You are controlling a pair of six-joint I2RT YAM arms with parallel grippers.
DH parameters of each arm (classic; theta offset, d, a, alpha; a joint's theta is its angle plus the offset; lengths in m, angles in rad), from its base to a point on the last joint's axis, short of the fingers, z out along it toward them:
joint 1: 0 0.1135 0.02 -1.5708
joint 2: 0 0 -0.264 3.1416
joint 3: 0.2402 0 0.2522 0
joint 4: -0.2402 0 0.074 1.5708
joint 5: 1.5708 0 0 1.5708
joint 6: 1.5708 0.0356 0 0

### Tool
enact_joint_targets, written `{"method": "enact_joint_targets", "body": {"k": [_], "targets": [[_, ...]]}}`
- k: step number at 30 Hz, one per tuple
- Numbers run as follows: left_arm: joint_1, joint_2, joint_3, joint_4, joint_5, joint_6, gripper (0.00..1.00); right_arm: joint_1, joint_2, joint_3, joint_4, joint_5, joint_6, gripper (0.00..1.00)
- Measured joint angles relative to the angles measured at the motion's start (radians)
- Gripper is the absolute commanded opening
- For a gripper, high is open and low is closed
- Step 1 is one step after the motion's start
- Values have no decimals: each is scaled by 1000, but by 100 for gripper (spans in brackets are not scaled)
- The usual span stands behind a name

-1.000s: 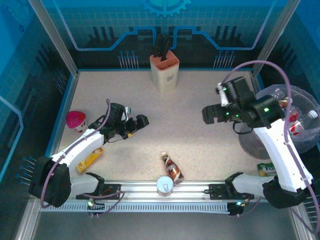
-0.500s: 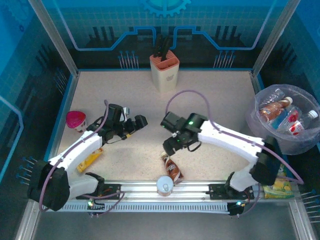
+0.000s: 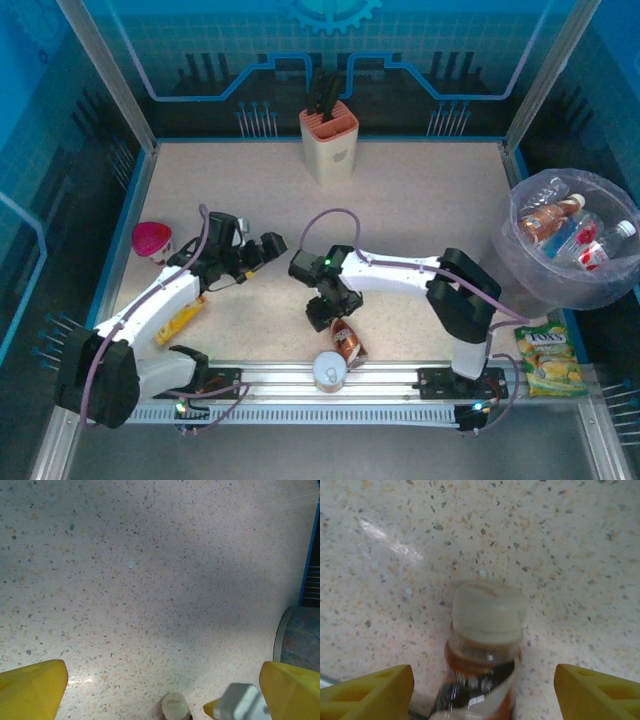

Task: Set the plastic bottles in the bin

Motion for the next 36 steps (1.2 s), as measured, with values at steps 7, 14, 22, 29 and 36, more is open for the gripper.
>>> {"method": "enact_joint_targets", "body": {"k": [7,14,22,29,36], "targets": [[3,-10,-13,-5,0,0,99,-1,71,15,24,-3,-11,60],[8,-30,-24,-6,0,0,99,-3,79,16,12,18,-27,49],[10,-30,-30,-6,0,0,99,-35,72,21,-6,46,-43,39],[11,-30,-30,-6,0,0,99,-69,1,59,-35,74,-56,15],[11,-30,-30,-6,0,0,99,-152,-125,85,-98,127,-97,0]]}}
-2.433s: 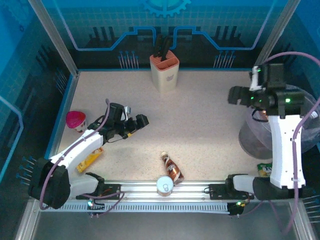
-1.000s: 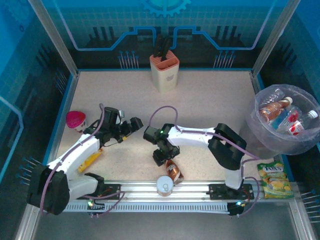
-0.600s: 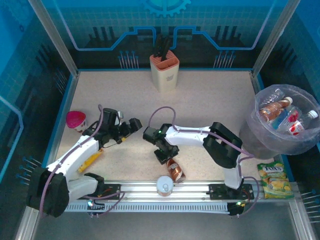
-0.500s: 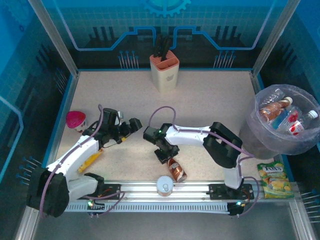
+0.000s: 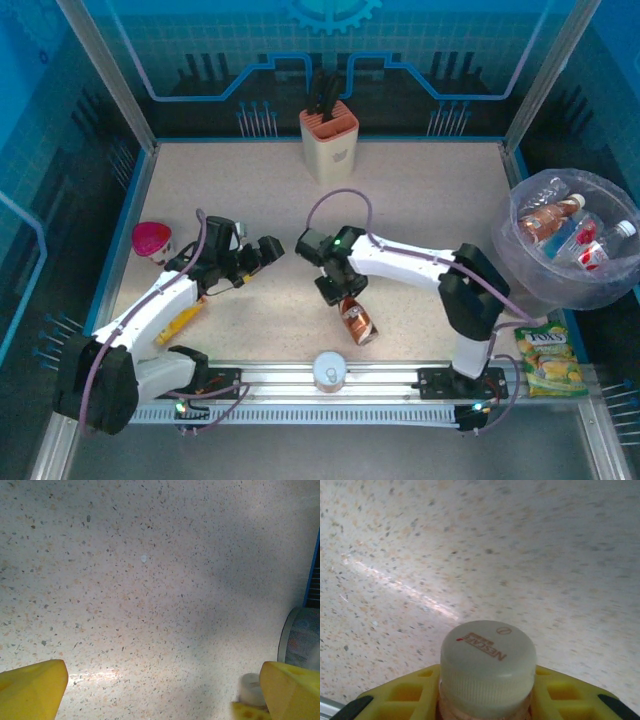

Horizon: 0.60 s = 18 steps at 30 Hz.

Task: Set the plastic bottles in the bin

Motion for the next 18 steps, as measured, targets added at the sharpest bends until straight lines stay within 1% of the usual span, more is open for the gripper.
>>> {"method": "enact_joint_targets", "body": {"k": [4,8,14,16,18], "targets": [[0,0,0,0,0,2,99,-120,-137,51,-52,47,-39,0],[0,0,0,0,0,3,99,-221,-258,162,-113,143,-100,0],[0,13,7,0,2,1,99,-360,-357,370,-163,364,-237,0],[0,18,13,0,4,1,99,-398,-391,396,-134,471,-323,0],[0,21,20,0,5,1,99,-423,-425,383,-70,572,-428,0]]}}
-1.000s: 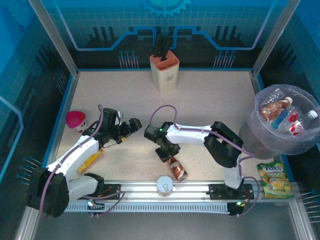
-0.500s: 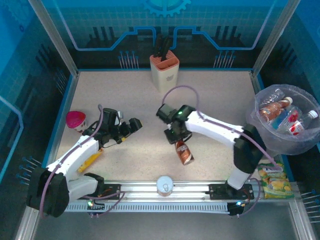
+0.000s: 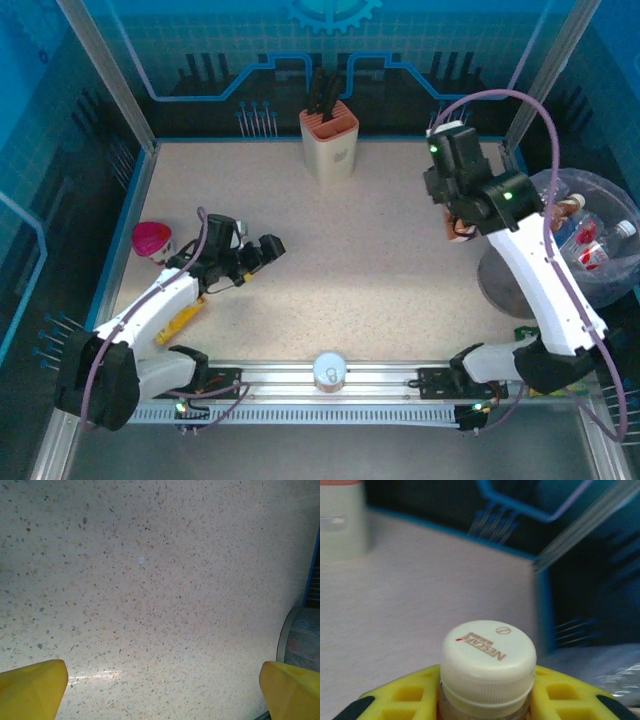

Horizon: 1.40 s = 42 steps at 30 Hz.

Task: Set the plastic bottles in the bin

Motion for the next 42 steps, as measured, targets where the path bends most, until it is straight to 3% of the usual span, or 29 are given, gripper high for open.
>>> {"method": "enact_joint_targets", "body": {"k": [4,7,12,18,27,33,42], "targets": [[0,0,22,-8,0,3,99,-88,-96,-142,286,140,-293,0],[0,0,41,-15,0,3,99,-219,-151,-244,503,143,-465,0],[0,6,77,-40,7,10,99,-460,-169,-289,734,90,-576,0],[0,12,127,-78,7,26,99,-705,-160,-306,856,-55,-521,0],[0,-4,132,-103,7,29,99,-982,-144,-350,897,-314,-270,0],[0,-17,132,-108,7,29,99,-1079,-149,-476,1007,-457,-176,0],[0,-19,132,-120,6,36,99,-1117,-151,-609,1147,-568,-157,0]]}}
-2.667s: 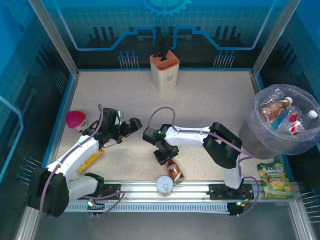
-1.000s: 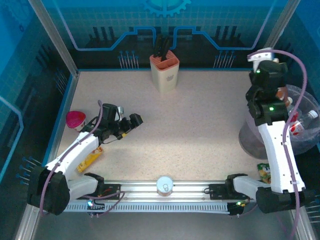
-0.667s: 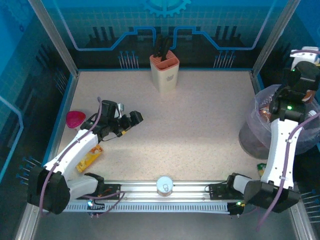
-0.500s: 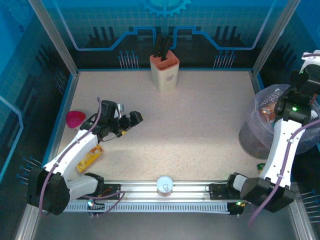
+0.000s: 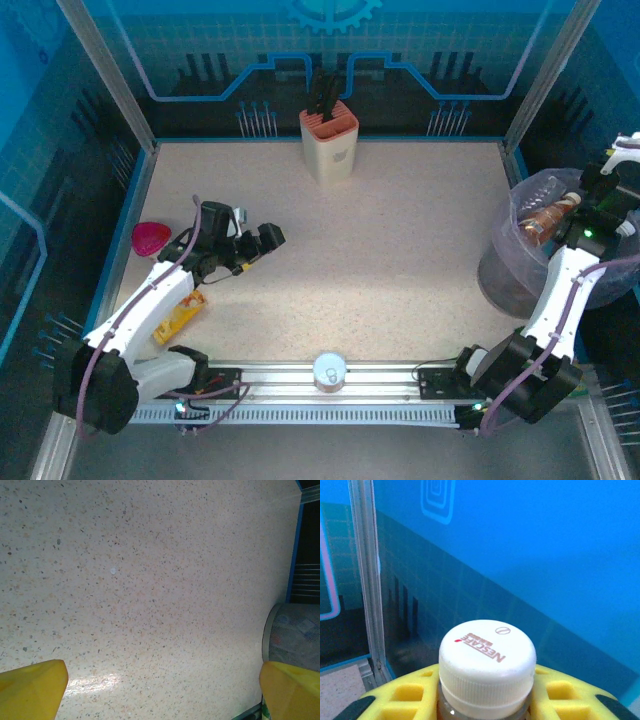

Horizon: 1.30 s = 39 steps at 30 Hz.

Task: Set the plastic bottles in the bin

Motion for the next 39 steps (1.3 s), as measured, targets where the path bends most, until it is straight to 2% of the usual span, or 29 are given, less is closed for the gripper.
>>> {"method": "enact_joint_targets", "body": {"k": [13,27,32,34,37,39], "targets": [[0,19,0,8,0,0,99,5,-161,-193,11,-101,154,0],[0,21,-5,34,0,0,99,253,-169,-216,-51,-142,232,0],[0,21,-5,34,0,0,99,281,-129,-165,-117,-118,260,0],[0,21,-5,34,0,0,99,263,-114,-135,-161,-107,279,6],[0,21,-5,34,0,0,99,204,-104,-84,-248,-106,325,27],[0,21,-5,34,1,0,99,174,-102,-55,-315,-117,344,35]]}}
